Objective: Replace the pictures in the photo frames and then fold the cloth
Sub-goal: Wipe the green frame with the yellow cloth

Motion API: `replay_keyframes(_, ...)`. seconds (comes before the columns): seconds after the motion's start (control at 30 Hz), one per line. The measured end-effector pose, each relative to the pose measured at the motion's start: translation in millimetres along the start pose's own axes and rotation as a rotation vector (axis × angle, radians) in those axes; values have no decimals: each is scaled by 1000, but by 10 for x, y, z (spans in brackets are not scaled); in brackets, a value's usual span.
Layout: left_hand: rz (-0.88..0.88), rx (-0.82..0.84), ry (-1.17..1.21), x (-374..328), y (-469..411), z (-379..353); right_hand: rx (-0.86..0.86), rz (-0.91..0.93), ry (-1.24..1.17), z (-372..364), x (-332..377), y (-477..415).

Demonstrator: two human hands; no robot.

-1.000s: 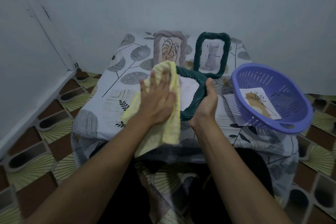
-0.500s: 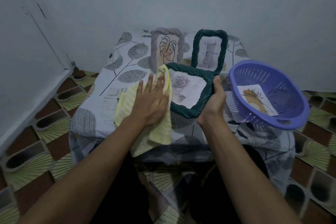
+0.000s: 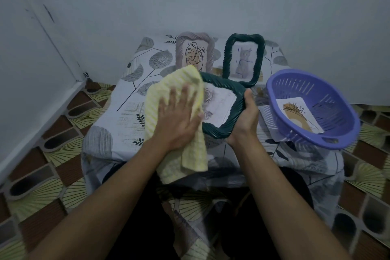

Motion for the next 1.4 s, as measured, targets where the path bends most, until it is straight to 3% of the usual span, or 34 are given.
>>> replay_keyframes(0.1,266,-6,114,96,-150,103,17,19,43,-65,-75,38)
replay_keyframes(0.2,327,-28,204,-59,-186,170,51,41,60,-180,-158,53)
replay_keyframes(0.27,210,-4,245,-250,-169,166,42,50,58,-220,-182,47)
replay_keyframes(0.43,-298,67,223,-597,107,66,-31,29,18,-154,-75,-38)
replay_keyframes(0.5,-358,40,159,-521,130,8,-45,-15,-40,-144,-39,-25)
replay_keyframes(0.6,-295,-22,107,-293,104,-33,-65,-29,-100,-142,-15,-2)
replay_keyframes(0.77,-45,-48,199,213,-27,-50,-140,-8,-93,-75,73,-13)
replay_keyframes(0.93,177,-147,402,750,-53,-51,-195,-32,-58,88,83,-20)
replay_keyframes(1.1,279,-221,155,957,34,-113,-212,-25,-62,181,102,-19)
replay_keyframes(1.27,304,70,6,906,92,-169,-230,-18,-54,197,84,-29)
replay_keyframes(1.4,205,512,-158,935,137,-267,-252,-14,-40,177,47,-37)
Point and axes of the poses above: each hand's wrist, its own y-axis away from the middle knuckle, its own z-axis out of the back of the hand, x = y × z, the point moved 6 cm from there along -y, towards the middle knuckle, and after that the axes turned 10 degrees about z, right-handed, at the moved point
